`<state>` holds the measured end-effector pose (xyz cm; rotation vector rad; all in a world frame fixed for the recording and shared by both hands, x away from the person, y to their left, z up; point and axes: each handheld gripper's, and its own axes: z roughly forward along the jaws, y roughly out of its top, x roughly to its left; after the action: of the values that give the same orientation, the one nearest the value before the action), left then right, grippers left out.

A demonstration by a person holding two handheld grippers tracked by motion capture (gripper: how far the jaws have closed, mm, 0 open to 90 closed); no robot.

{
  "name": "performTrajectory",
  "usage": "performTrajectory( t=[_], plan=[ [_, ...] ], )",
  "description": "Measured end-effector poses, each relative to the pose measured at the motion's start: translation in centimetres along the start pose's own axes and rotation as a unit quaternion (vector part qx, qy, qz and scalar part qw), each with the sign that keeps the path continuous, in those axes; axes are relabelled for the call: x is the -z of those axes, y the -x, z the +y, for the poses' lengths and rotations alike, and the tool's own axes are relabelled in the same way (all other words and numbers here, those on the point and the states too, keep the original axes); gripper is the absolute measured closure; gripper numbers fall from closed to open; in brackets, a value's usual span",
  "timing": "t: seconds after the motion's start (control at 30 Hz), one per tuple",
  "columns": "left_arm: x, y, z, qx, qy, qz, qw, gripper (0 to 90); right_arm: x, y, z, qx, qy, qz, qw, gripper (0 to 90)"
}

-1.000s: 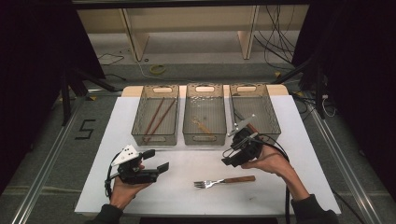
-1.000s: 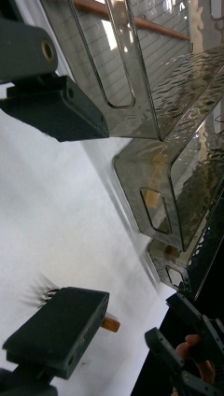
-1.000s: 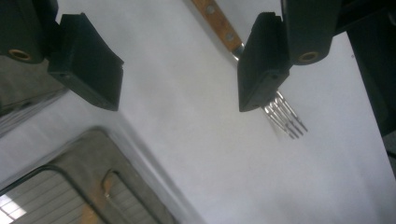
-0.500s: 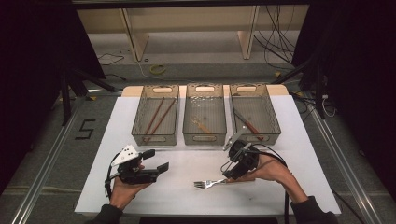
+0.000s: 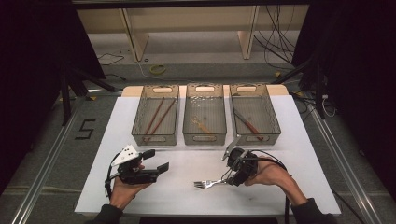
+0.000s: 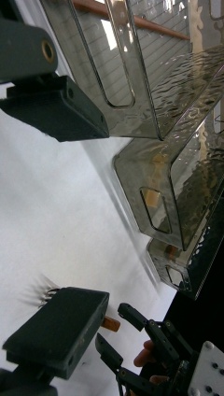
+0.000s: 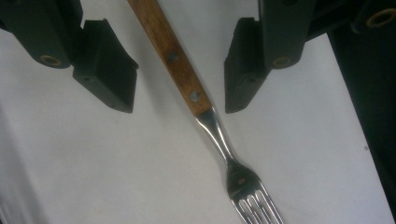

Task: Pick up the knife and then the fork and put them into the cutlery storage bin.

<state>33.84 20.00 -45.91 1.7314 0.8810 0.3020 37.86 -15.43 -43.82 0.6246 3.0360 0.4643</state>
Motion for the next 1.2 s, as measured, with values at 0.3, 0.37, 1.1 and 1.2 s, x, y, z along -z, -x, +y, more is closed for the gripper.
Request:
performTrajectory(
  t=[0.3,0.37,1.1,1.2],
  plan=[
    [0.0,0.0,0.0,0.000,0.000,0.000,1.0000,17.0,-0.8,-0.1,-0.1,0.022,-0.017,-0.004,0.9996,52.9],
    [0.0,0.0,0.0,0.000,0.000,0.000,1.0000,17.0,-0.9,0.0,-0.1,0.030,-0.024,-0.005,0.9993,54.6],
    [0.0,0.0,0.0,0.000,0.000,-0.001,1.0000,16.9,-1.9,-0.6,0.1,0.073,-0.063,-0.015,0.9952,68.0],
    [0.0,0.0,0.0,0.000,0.000,-0.001,1.0000,16.9,-1.9,-0.6,0.1,0.081,-0.067,-0.012,0.9944,69.8]
  ],
)
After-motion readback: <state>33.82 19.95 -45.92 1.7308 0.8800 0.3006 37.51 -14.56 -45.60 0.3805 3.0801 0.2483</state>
